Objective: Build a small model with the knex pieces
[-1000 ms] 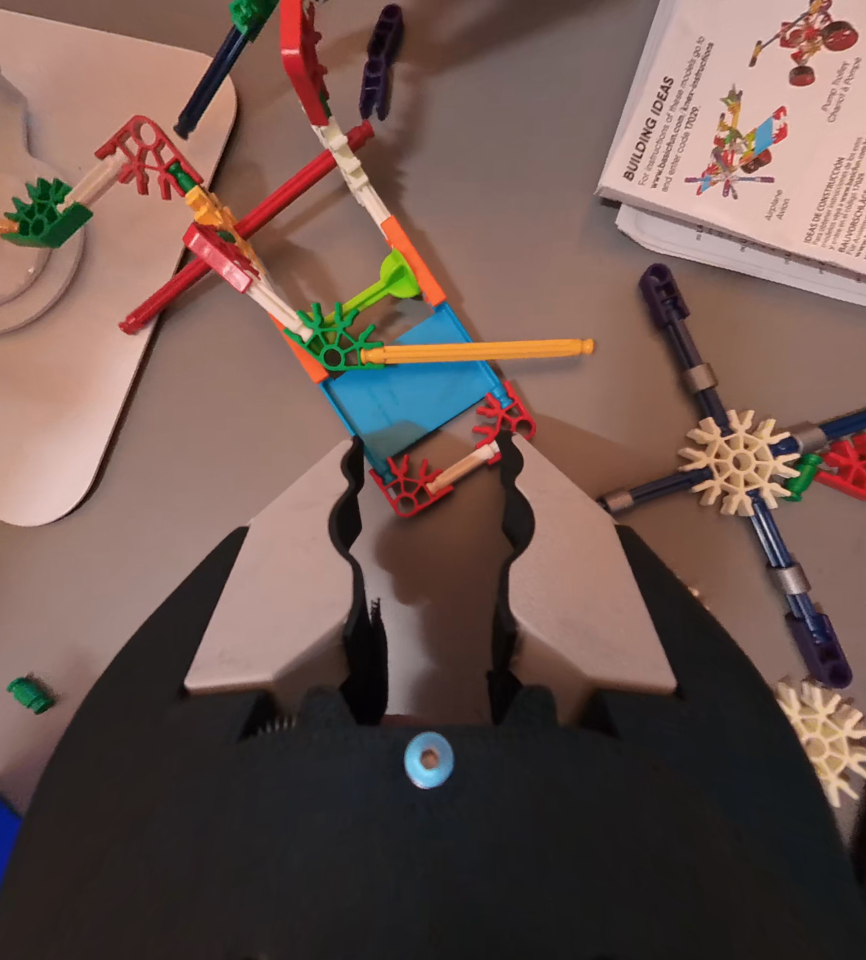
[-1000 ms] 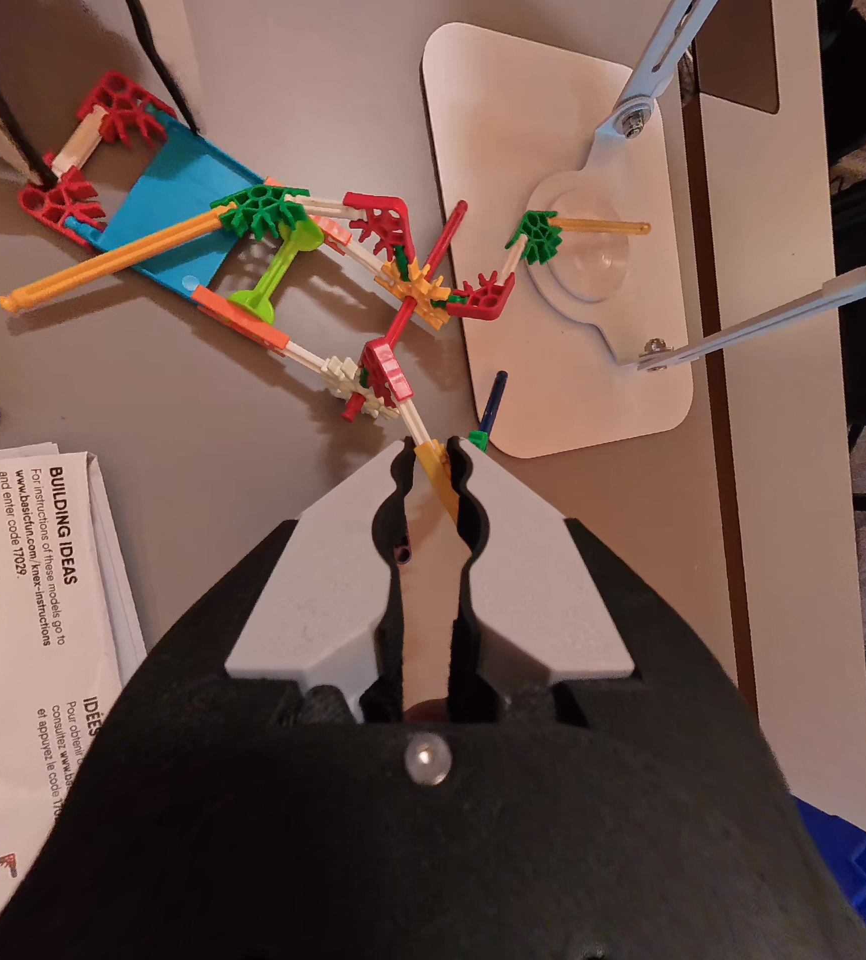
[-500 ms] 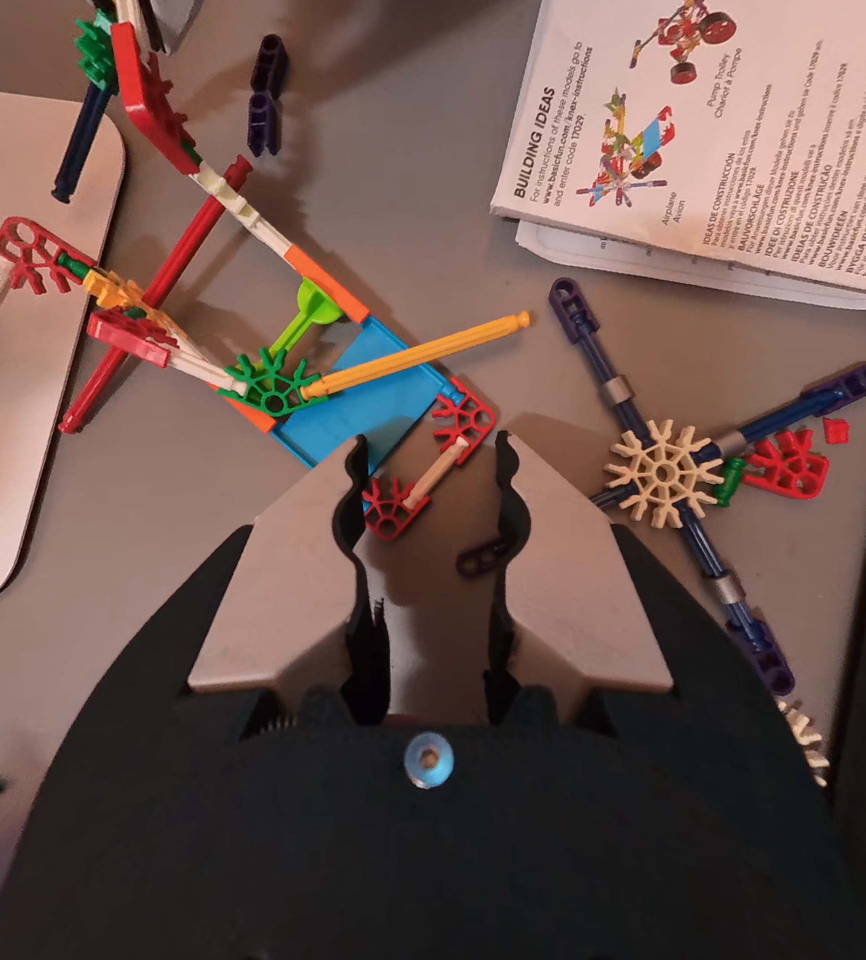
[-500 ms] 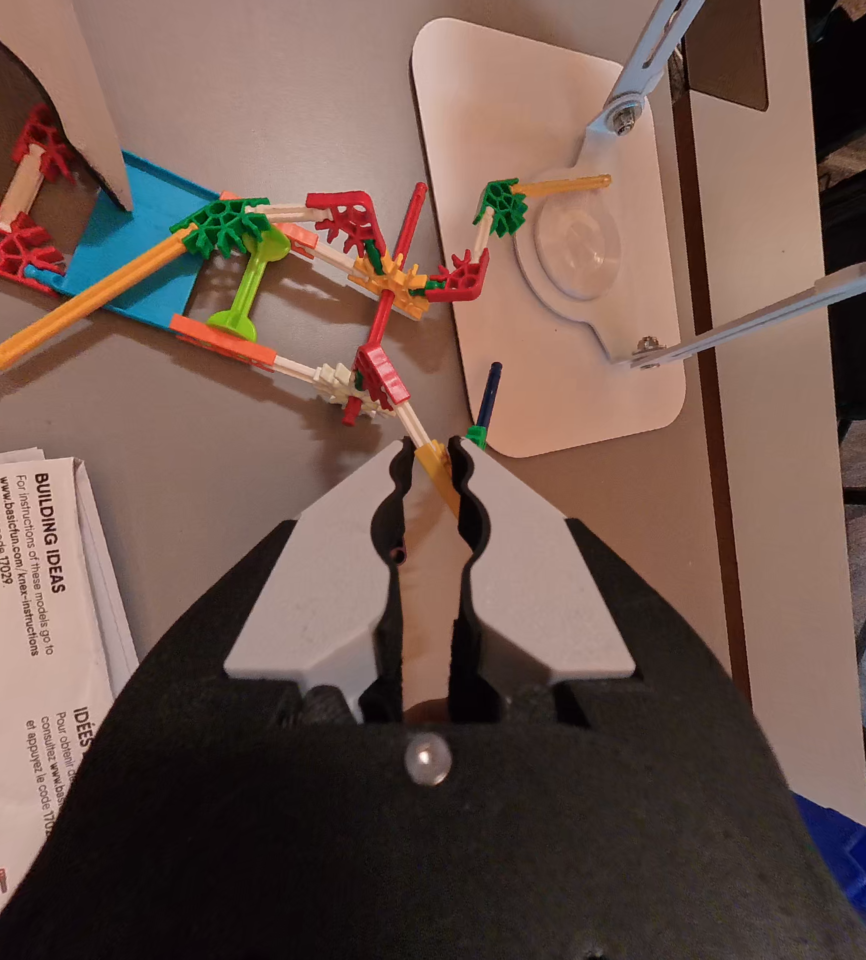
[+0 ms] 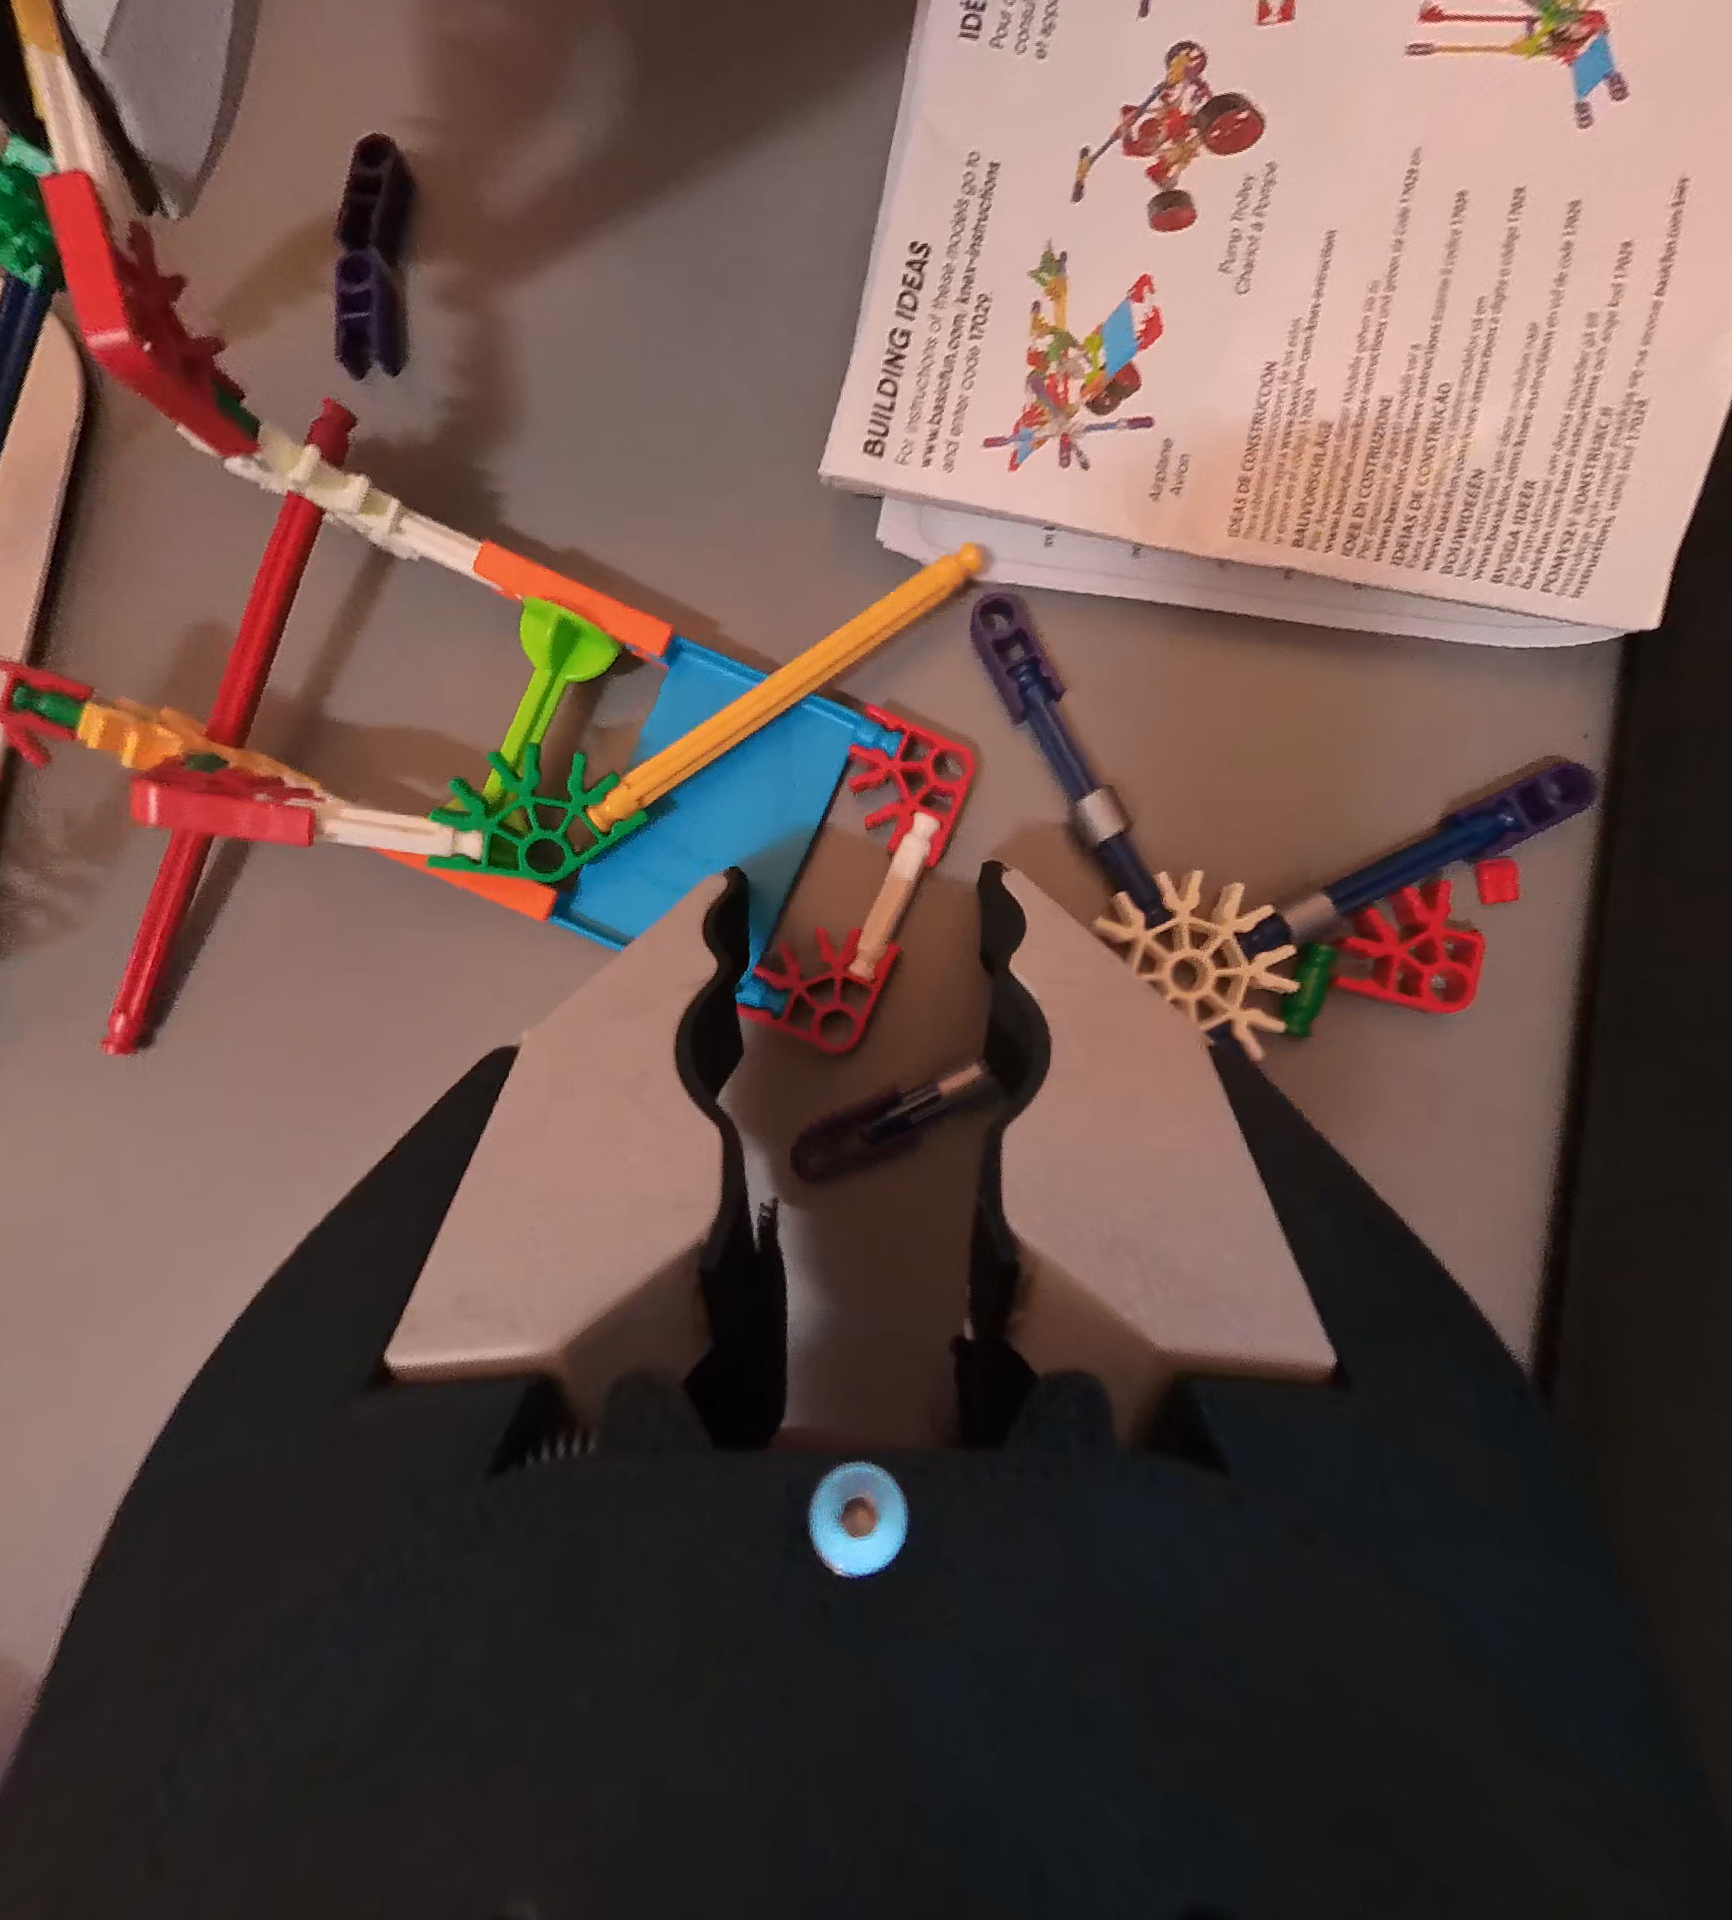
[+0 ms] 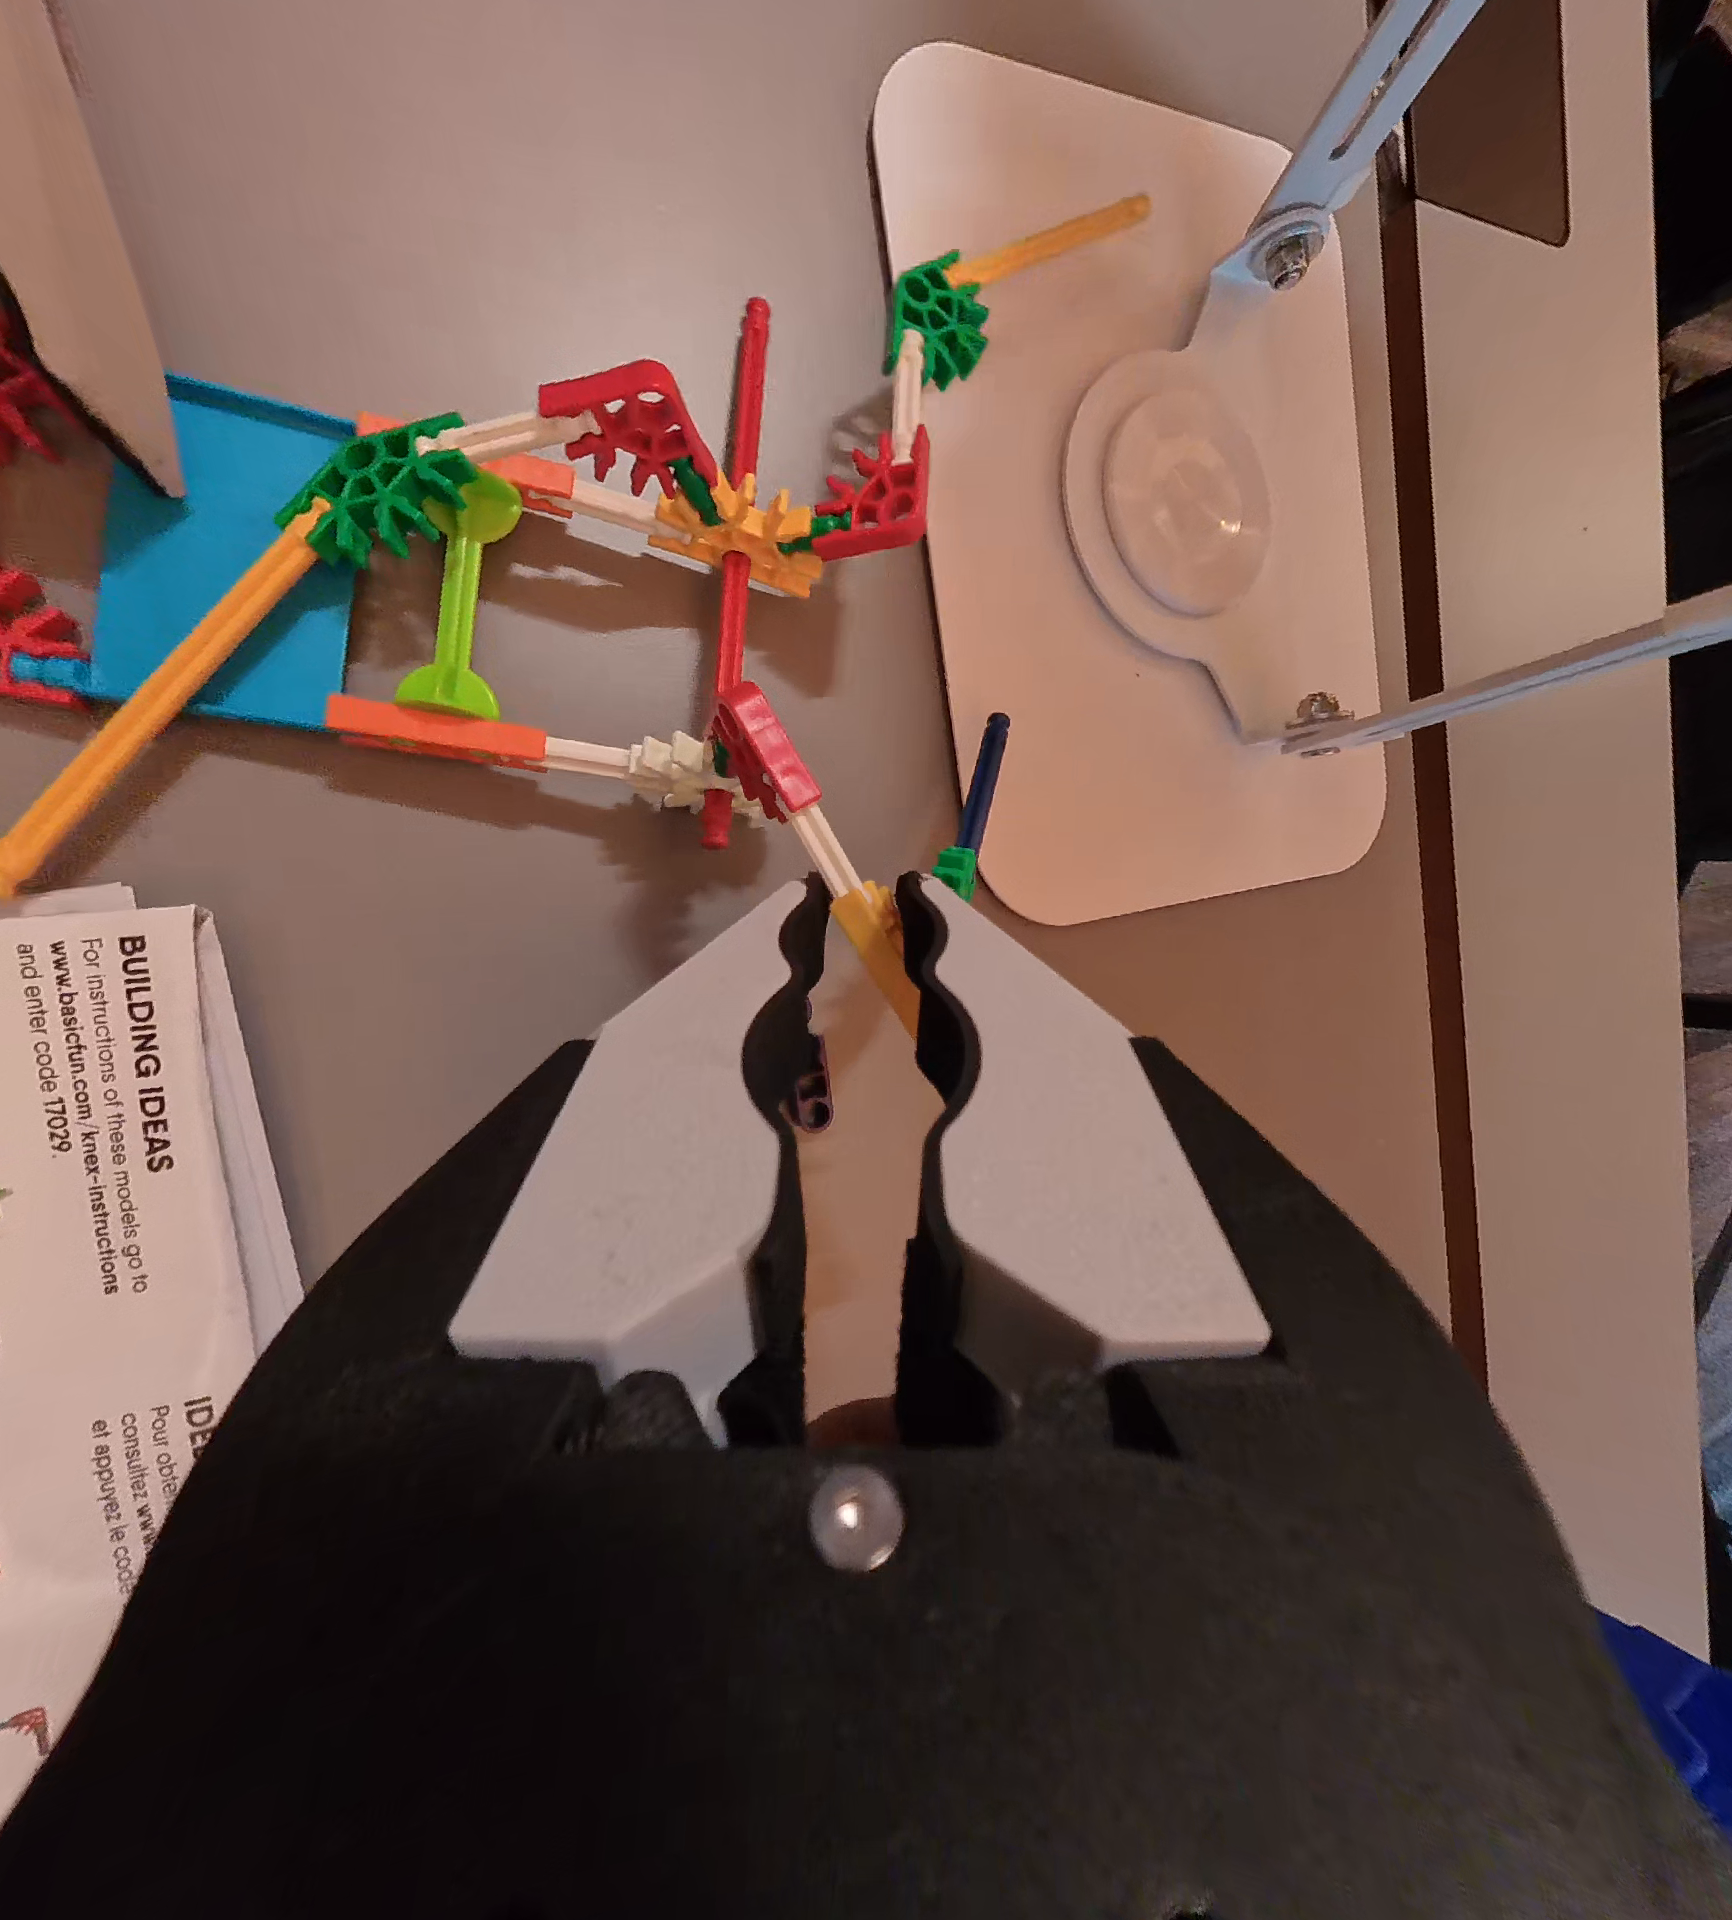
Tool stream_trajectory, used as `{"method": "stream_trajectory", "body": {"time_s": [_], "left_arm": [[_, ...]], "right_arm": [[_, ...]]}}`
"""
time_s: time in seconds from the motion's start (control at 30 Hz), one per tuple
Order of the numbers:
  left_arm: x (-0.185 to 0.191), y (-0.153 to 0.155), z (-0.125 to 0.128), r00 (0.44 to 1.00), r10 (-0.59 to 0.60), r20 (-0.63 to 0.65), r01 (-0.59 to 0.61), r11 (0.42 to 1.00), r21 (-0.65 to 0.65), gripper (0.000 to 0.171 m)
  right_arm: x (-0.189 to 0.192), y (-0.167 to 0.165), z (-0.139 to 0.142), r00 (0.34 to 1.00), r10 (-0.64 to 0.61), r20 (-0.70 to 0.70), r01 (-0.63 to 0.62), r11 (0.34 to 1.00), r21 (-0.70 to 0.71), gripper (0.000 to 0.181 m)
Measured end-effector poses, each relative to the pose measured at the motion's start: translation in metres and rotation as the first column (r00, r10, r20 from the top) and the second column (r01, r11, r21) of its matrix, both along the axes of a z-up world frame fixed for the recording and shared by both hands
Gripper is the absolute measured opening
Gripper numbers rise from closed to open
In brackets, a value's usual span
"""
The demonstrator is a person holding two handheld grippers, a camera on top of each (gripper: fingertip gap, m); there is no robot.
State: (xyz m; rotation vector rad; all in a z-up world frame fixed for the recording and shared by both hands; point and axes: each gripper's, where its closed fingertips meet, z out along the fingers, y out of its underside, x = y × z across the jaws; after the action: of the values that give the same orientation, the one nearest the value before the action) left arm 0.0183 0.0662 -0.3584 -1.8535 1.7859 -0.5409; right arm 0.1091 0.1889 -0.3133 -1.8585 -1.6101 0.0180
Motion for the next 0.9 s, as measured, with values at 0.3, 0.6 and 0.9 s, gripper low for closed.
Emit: {"method": "stream_trajectory", "body": {"time_s": [0.3,0.6,0.9], "left_arm": [[0.013,-0.006,0.001,0.999,-0.013,0.030,0.014,1.000,-0.006,0.037],[0.024,-0.005,0.000,0.999,-0.011,0.043,0.009,0.999,0.038,0.029],[0.035,-0.004,0.000,0.998,-0.008,0.067,0.005,0.999,0.050,0.029]], "right_arm": [[-0.009,0.008,-0.001,1.000,-0.019,-0.021,0.020,0.998,0.062,0.014],[-0.012,0.011,-0.004,0.999,-0.021,-0.027,0.023,0.997,0.079,0.013],[-0.013,0.011,-0.004,0.999,-0.017,-0.032,0.020,0.997,0.079,0.011]]}}
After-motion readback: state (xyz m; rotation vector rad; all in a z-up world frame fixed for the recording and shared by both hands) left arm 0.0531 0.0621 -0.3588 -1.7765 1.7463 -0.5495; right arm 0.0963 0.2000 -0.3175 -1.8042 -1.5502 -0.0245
